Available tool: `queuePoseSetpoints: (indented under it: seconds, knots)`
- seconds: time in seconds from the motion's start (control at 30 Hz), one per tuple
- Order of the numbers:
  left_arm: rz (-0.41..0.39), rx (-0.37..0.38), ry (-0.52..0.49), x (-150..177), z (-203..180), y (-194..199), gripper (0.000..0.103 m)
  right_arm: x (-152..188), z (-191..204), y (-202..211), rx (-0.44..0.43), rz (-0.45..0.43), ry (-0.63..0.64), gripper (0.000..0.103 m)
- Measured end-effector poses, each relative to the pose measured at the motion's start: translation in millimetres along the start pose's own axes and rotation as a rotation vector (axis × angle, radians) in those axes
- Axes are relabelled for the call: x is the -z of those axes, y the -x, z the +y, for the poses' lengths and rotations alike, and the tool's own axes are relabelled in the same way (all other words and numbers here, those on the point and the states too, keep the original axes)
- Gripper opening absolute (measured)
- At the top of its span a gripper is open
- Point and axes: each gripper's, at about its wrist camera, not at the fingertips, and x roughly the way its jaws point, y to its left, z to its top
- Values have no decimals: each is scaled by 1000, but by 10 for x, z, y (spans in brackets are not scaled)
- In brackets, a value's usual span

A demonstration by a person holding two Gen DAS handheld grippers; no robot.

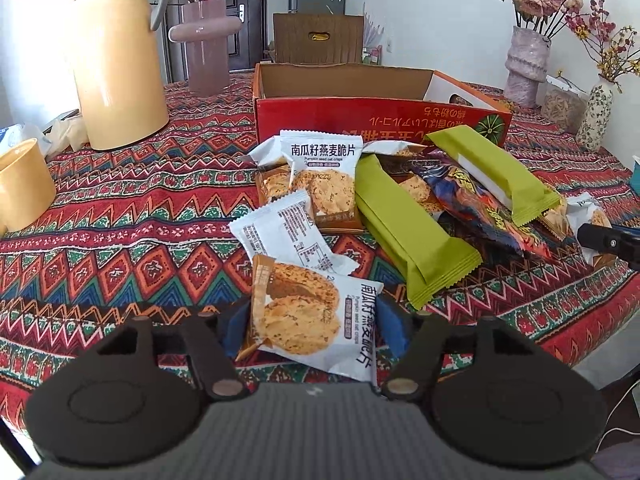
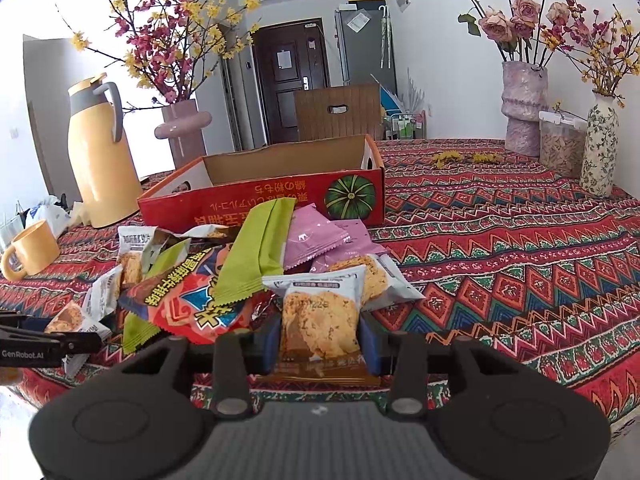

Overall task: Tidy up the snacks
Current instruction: 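Grasp another white cookie packet with the left tool while the right tool holds its packet, then carry both cookie packets over the cardboard box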

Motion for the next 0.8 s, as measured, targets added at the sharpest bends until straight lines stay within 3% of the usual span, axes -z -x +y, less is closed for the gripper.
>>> queuePoseSetpoints:
  seconds: [0.8]
  knots:
    - [-105,1,44,-398,-10,108,66,-253,-186,-56,46,-83,-14,40]
